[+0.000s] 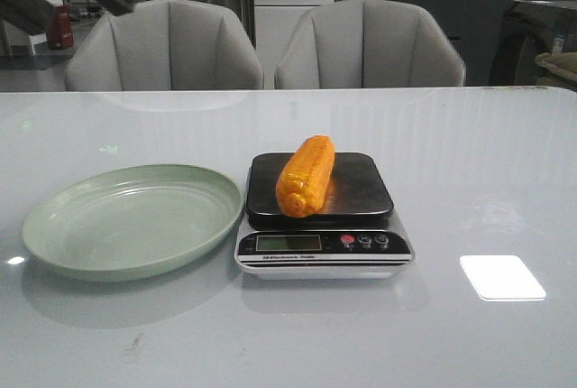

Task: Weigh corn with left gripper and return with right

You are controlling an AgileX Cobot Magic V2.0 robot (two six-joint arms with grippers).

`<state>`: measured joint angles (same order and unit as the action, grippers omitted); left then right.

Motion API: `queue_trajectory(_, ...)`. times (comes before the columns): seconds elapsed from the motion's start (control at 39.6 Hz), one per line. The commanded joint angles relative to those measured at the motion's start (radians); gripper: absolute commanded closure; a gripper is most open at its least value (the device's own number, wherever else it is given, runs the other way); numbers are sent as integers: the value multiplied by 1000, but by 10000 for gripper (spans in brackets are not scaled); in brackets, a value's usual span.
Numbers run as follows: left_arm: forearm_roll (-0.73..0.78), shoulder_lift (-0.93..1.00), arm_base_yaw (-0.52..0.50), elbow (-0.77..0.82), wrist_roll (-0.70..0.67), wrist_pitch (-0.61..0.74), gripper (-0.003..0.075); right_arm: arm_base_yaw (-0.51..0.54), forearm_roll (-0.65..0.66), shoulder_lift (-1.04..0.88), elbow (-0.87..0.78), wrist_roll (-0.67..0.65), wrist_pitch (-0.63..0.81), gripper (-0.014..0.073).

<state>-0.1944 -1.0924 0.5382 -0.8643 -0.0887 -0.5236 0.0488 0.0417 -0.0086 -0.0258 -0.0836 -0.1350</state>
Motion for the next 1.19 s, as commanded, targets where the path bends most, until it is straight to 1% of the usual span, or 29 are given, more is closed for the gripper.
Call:
queue_trajectory(0.0,18,130,-4,31,0,60,188,0,14,-21,-10,-2,74,435)
queue_trajectory(0.23,68,393,-4,154,0,44,188,0,14,-21,-10,-2,74,435)
queue_trajectory(0.4,157,614,-4,226,2,-48,190,0,14,-21,-10,-2,74,435)
queue_trajectory(0.48,166,702,-4,257,9,-73,207,0,14,-21,-10,-2,74,435)
queue_trajectory(0.58,166,818,-4,299,40,-113,258,0,14,-20,-10,-2,74,435)
queue_trajectory(0.68,166,923,-4,338,71,-125,331,0,14,-20,-10,-2,74,435)
queue_trajectory(0.78,166,1019,-4,363,77,-120,433,0,14,-20,-10,-2,74,435)
queue_trajectory(0.94,166,1104,-4,390,77,-106,602,0,14,-20,-10,-2,74,435)
queue_trajectory(0.96,166,1115,-4,396,77,-99,611,0,14,-20,-10,-2,74,435)
queue_trajectory(0.99,166,1120,-4,401,77,-97,601,0,14,-20,-10,-2,74,435)
queue_trajectory(1.16,166,1117,-4,412,77,-78,607,0,14,-20,-10,-2,74,435)
